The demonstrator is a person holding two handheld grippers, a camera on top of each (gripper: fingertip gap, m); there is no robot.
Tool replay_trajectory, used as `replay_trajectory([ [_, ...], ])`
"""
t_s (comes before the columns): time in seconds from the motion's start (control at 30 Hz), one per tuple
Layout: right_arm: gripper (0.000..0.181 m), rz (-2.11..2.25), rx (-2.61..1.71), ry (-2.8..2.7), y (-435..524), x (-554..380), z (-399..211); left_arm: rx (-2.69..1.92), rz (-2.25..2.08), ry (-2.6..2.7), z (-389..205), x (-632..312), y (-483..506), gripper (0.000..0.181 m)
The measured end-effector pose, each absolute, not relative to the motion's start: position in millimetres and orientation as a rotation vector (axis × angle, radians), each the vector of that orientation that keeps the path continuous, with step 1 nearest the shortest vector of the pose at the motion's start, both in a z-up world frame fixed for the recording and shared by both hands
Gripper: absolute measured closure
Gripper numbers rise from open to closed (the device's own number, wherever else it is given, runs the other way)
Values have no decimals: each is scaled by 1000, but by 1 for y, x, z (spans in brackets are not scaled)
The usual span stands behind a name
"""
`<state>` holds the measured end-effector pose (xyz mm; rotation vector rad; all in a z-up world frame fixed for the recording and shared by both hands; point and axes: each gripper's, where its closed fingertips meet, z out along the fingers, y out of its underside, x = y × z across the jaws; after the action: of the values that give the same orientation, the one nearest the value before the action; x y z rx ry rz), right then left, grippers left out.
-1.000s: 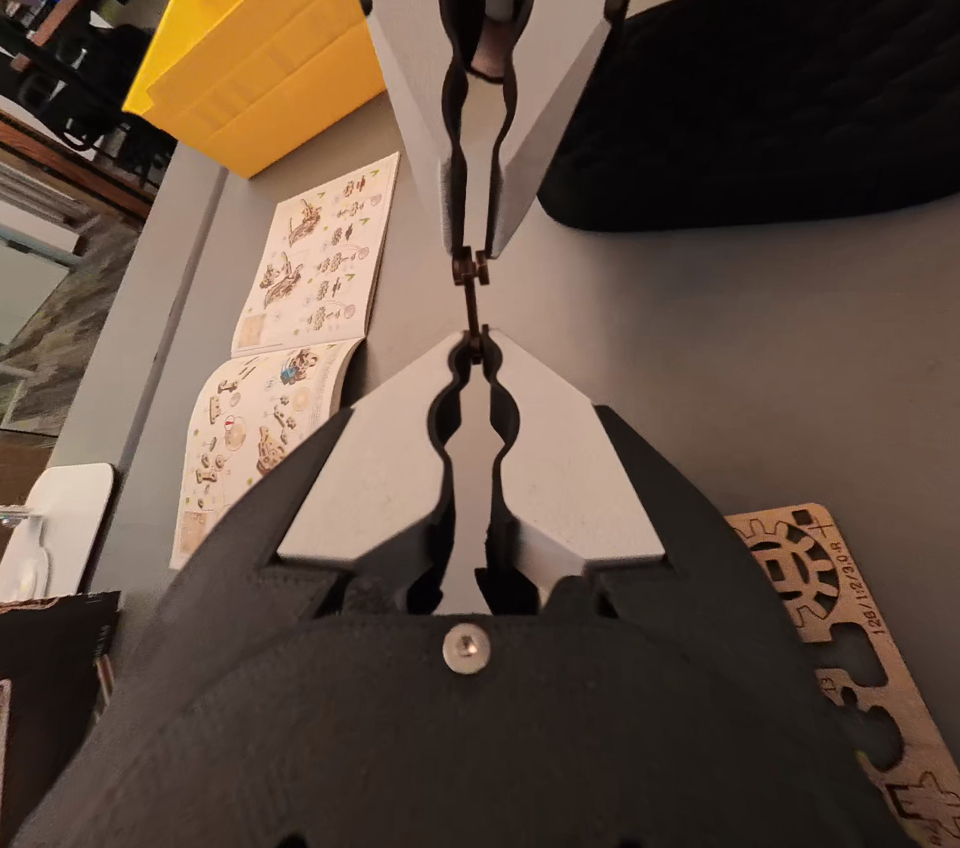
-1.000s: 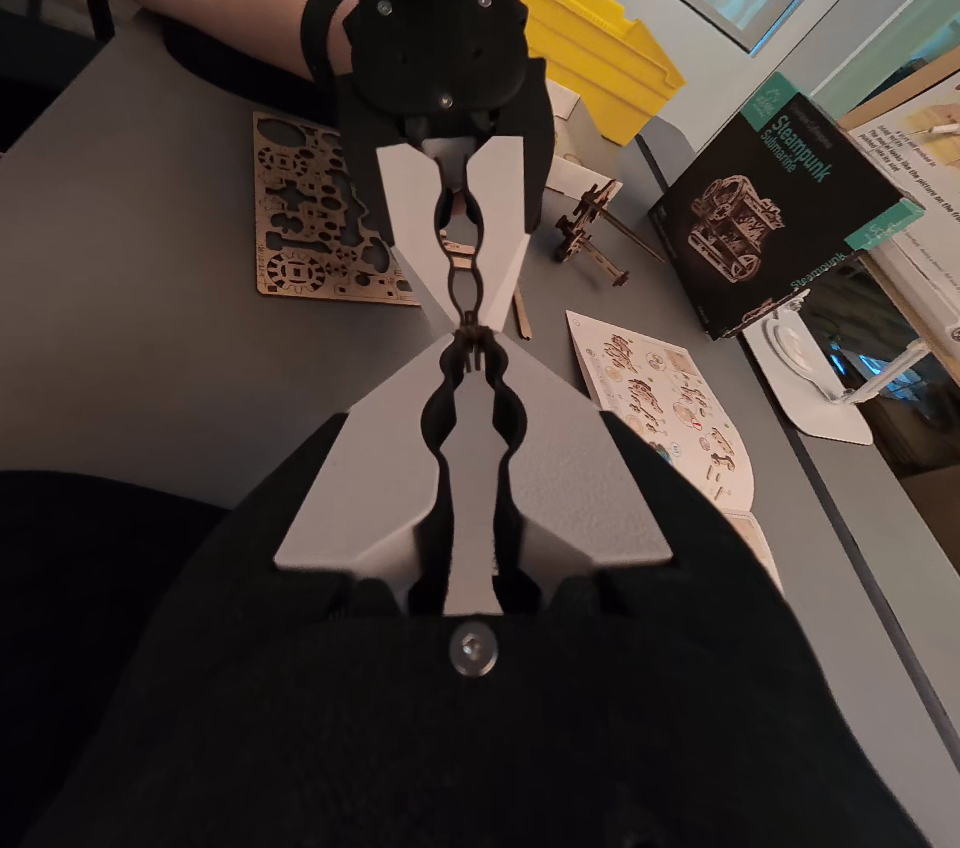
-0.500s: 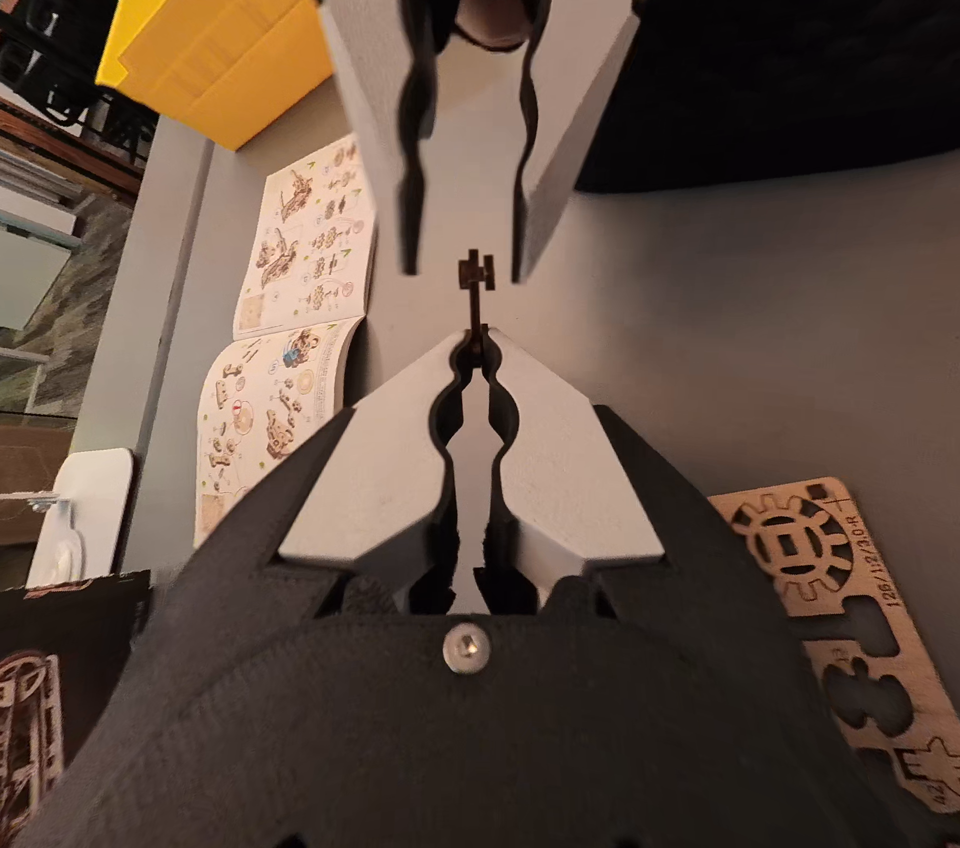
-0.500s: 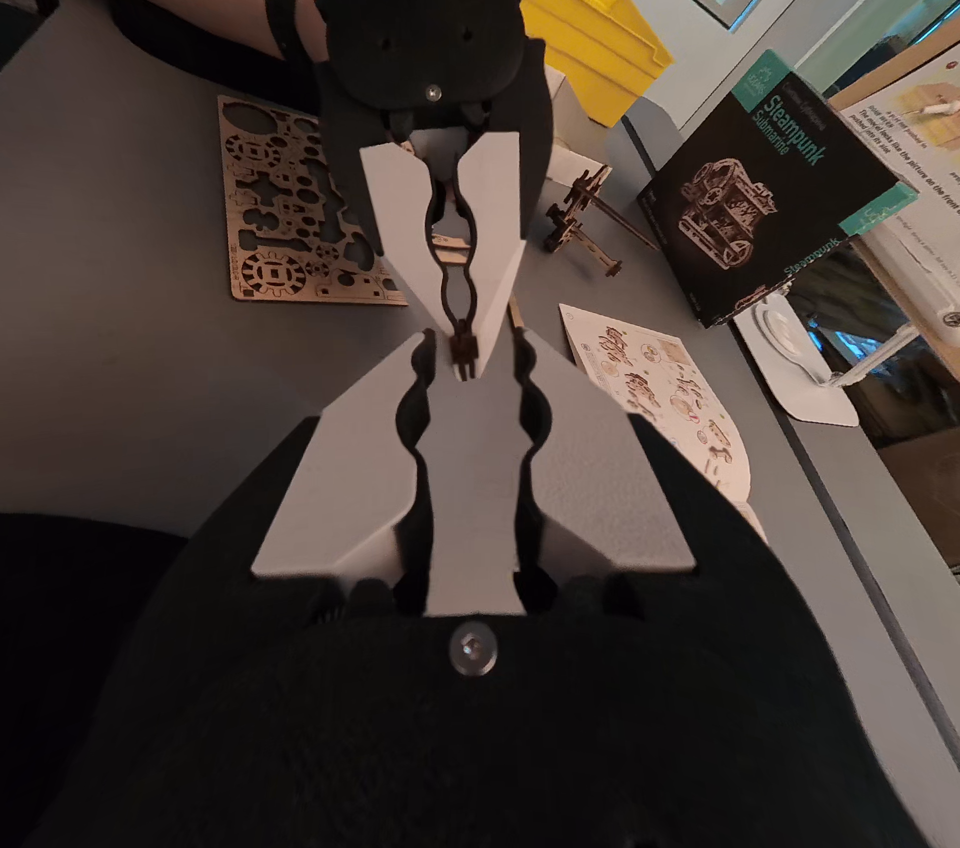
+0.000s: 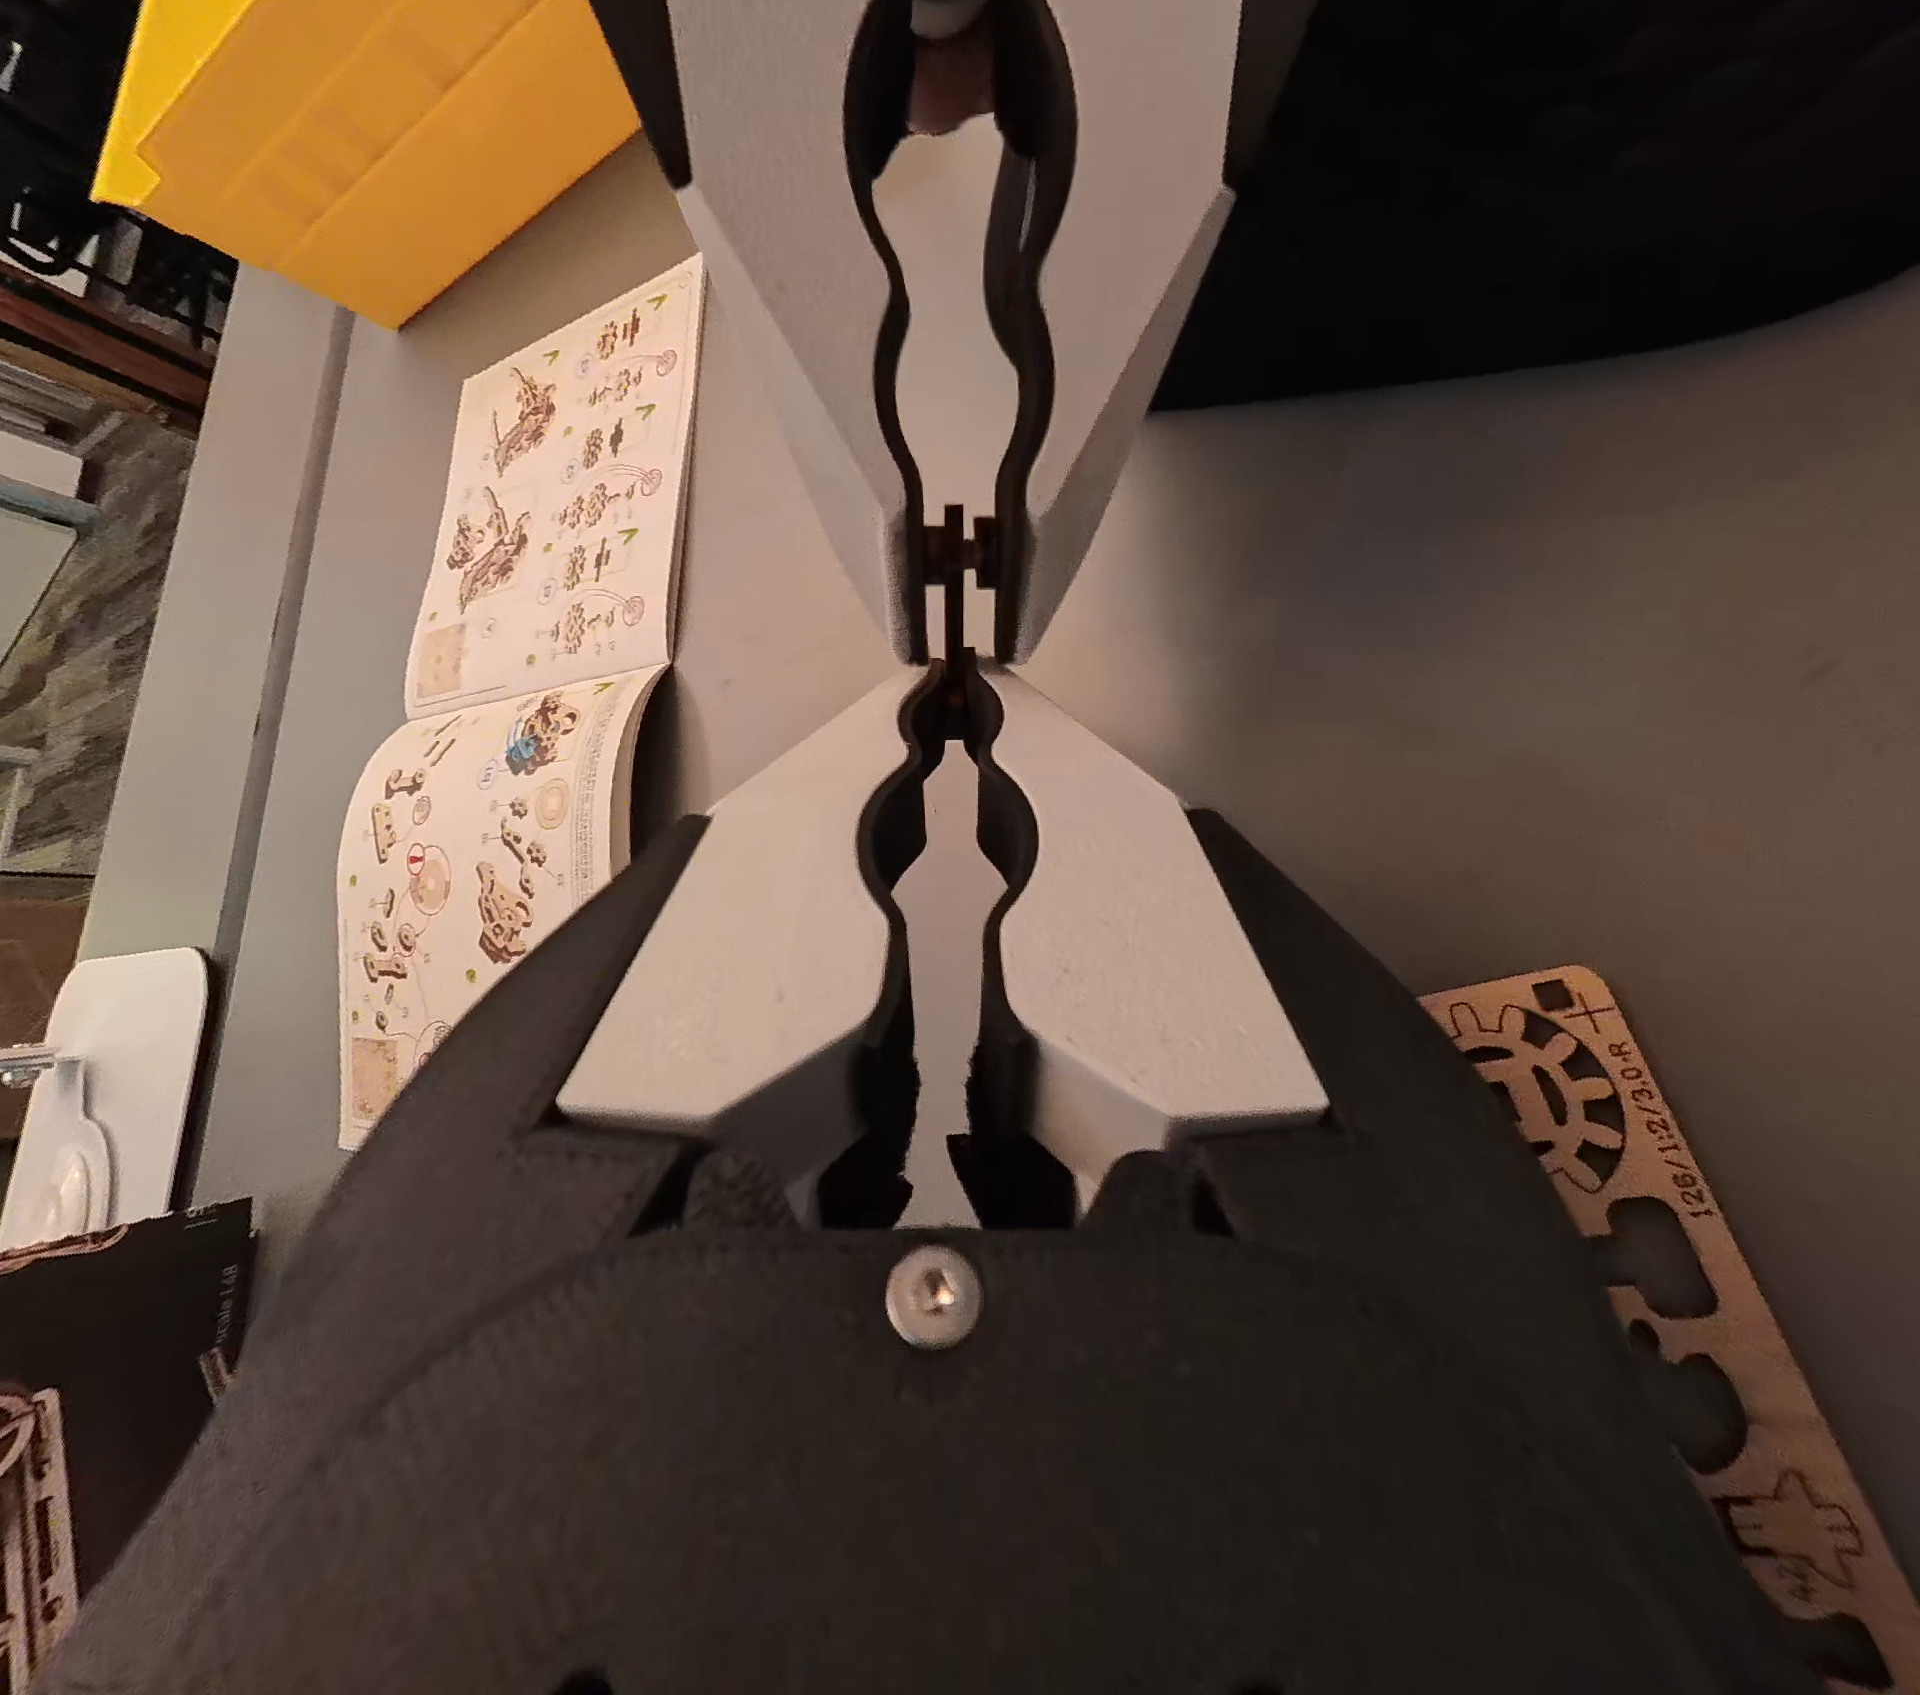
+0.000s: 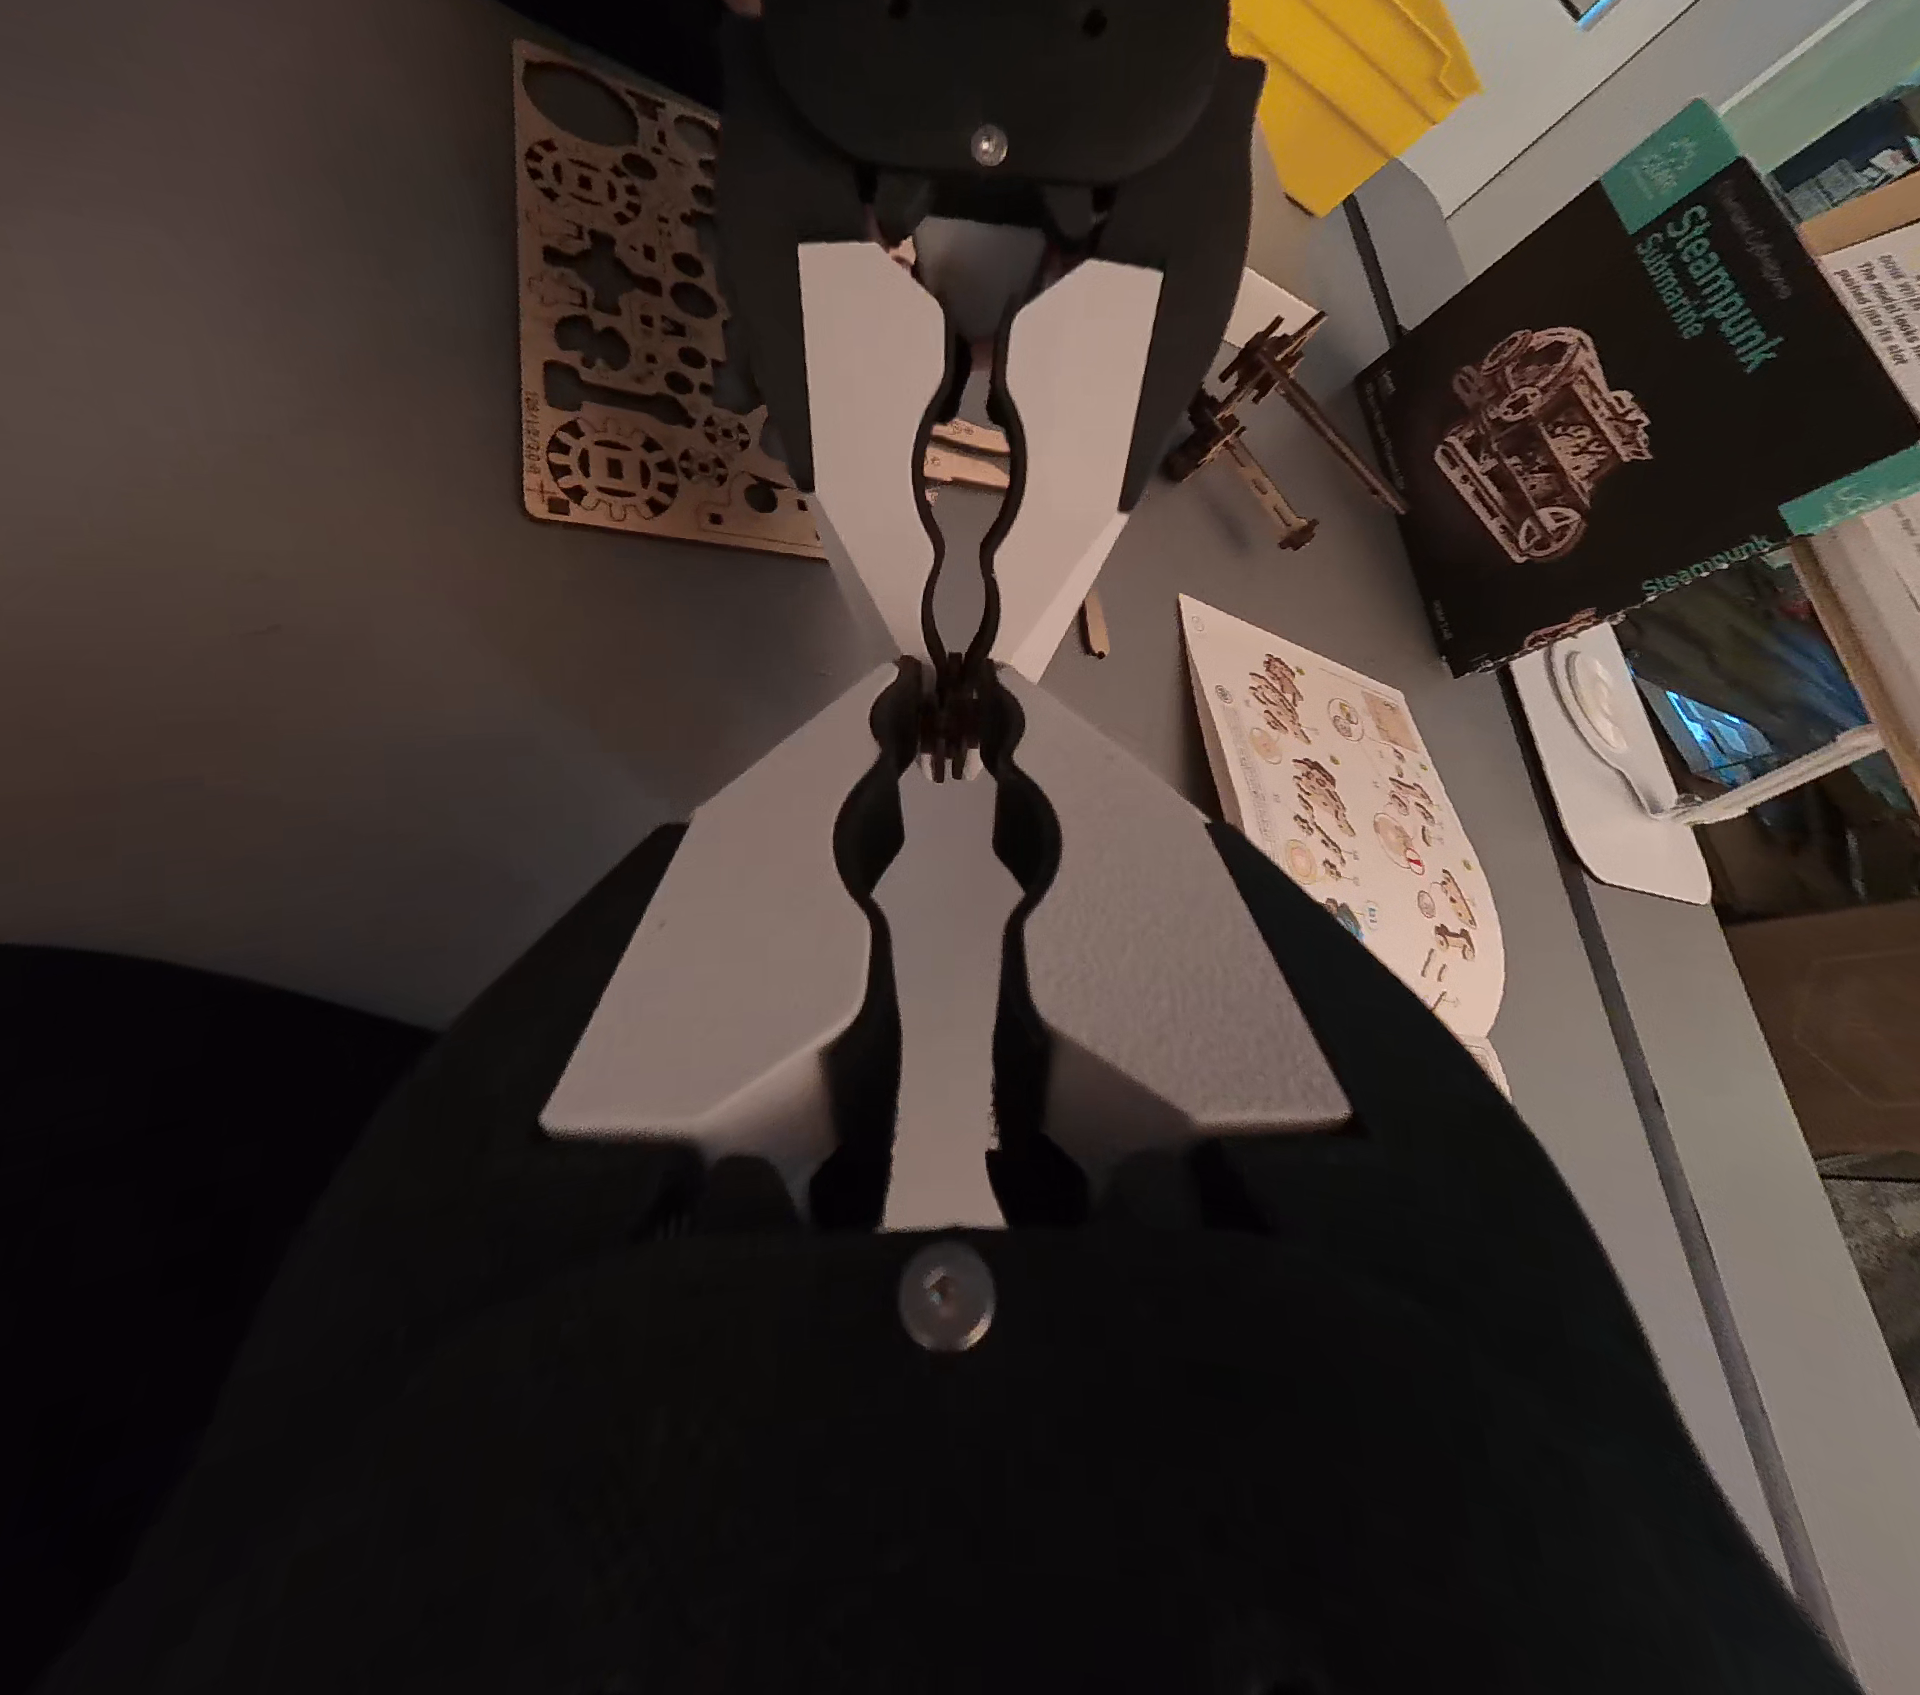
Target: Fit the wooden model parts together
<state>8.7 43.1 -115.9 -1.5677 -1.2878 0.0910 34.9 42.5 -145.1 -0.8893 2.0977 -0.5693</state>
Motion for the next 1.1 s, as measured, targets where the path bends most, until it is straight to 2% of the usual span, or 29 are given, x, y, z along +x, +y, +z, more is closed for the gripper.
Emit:
replay_trajectory([
  [0.67,173,199,-1693,-1215,47,8,-129,-930,-565,2157,-158,31,45,181],
  [0.77,166,158,-1682,-1222,48,11,-127,-939,-553,2154,-159,31,48,181],
  [0.87,172,136,-1652,-1235,47,11,-123,-935,-545,2137,-157,32,50,181],
  [1.1,172,118,-1704,-1217,49,11,-127,-961,-539,2150,-158,31,50,181],
])
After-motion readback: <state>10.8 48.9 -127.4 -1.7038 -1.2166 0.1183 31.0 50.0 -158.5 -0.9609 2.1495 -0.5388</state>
